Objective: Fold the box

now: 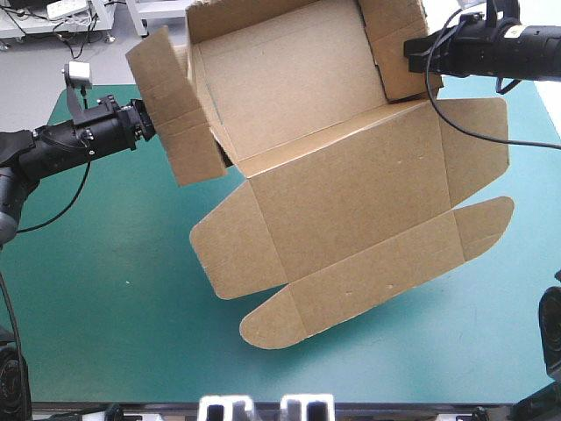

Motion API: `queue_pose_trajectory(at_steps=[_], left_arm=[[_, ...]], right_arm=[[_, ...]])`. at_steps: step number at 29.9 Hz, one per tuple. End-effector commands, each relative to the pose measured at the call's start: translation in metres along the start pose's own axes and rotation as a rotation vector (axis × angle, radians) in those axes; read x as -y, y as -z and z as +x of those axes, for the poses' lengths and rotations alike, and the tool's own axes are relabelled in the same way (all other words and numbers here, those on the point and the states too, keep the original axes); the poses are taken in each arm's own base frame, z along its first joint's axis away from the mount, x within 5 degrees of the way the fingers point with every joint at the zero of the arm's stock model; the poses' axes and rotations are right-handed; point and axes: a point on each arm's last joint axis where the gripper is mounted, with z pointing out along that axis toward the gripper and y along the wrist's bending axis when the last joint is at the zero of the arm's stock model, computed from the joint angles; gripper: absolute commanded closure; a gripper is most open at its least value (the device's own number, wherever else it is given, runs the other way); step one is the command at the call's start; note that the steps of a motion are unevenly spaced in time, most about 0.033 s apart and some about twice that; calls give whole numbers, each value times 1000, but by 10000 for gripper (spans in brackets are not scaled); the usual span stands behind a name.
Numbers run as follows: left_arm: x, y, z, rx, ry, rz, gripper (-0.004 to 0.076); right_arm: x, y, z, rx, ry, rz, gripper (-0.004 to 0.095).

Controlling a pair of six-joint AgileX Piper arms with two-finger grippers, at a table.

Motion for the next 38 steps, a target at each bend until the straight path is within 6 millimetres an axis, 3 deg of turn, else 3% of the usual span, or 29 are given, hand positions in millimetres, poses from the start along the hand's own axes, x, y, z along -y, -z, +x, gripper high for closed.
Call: queue_pose_trajectory(at_steps=[1, 14, 17, 22, 25, 33, 38], left_arm=[[39, -4, 2, -15, -21, 185, 734], [50, -23, 12, -58, -35, 230, 718], [53, -25, 16, -82, -35, 253, 640], [54, -25, 16, -82, -25, 264, 419], [55, -25, 15, -79, 2, 272, 340], [62, -34, 22, -110, 24, 307, 335], [54, -36, 21, -94, 28, 207, 337]], right_arm=[[-10, 16, -15, 117, 1, -8, 931], [-4, 9, -12, 91, 12, 9, 930], [-4, 9, -12, 93, 12, 10, 931], [-4, 9, -12, 92, 12, 9, 931], [-4, 9, -12, 90, 12, 8, 931], [-3, 9, -11, 85, 17, 17, 931], [-10, 4, -10, 65, 45, 16, 930]])
